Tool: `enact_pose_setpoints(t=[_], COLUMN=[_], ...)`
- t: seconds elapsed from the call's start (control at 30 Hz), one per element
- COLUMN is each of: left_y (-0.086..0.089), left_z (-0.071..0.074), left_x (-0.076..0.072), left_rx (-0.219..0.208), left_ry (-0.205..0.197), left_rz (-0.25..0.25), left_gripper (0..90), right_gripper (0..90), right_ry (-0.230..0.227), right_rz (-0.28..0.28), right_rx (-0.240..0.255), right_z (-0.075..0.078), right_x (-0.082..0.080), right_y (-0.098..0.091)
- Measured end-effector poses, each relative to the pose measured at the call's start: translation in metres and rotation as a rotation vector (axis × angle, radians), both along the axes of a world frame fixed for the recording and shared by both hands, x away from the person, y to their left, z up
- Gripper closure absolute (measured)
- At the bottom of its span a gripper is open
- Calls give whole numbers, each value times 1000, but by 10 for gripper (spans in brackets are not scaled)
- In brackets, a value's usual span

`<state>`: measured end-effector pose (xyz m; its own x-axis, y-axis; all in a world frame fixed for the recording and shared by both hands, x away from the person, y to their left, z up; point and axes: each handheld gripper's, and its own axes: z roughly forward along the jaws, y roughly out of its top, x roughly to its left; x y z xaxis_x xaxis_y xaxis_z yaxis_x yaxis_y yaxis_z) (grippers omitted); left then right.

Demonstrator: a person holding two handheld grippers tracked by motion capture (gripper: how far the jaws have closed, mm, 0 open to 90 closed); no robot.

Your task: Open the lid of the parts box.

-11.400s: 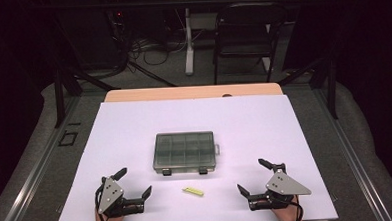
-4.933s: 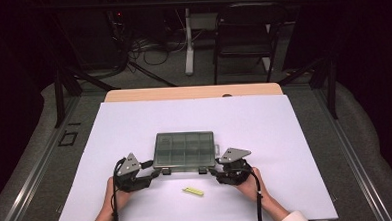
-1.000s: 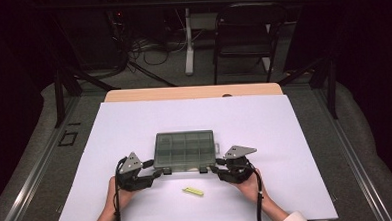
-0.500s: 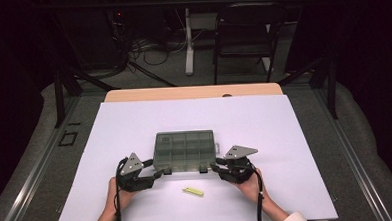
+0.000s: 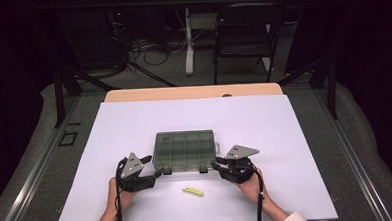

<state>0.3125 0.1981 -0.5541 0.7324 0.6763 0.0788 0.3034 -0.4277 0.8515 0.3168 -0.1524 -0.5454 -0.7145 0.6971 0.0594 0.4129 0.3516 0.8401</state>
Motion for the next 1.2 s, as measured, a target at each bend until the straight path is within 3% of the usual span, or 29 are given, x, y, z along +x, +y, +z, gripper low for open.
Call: enact_pose_setpoints(t=[0.5, 0.73, 0.93, 1.2], left_y=[-2, -4, -3, -3], left_z=[4, 5, 5, 5], left_x=[-4, -6, -6, -5], left_rx=[-19, -3, -8, -14], left_ry=[-71, -122, -132, -133], left_rz=[34, 43, 48, 50], left_gripper=[450, 479, 500, 500], right_gripper=[722, 720, 673, 596], right_ry=[-25, -39, -47, -123], right_rz=[4, 4, 4, -14], right_rx=[10, 13, -4, -57], right_z=[2, 3, 4, 4], right_x=[0, -1, -1, 1], right_y=[-1, -1, -1, 0])
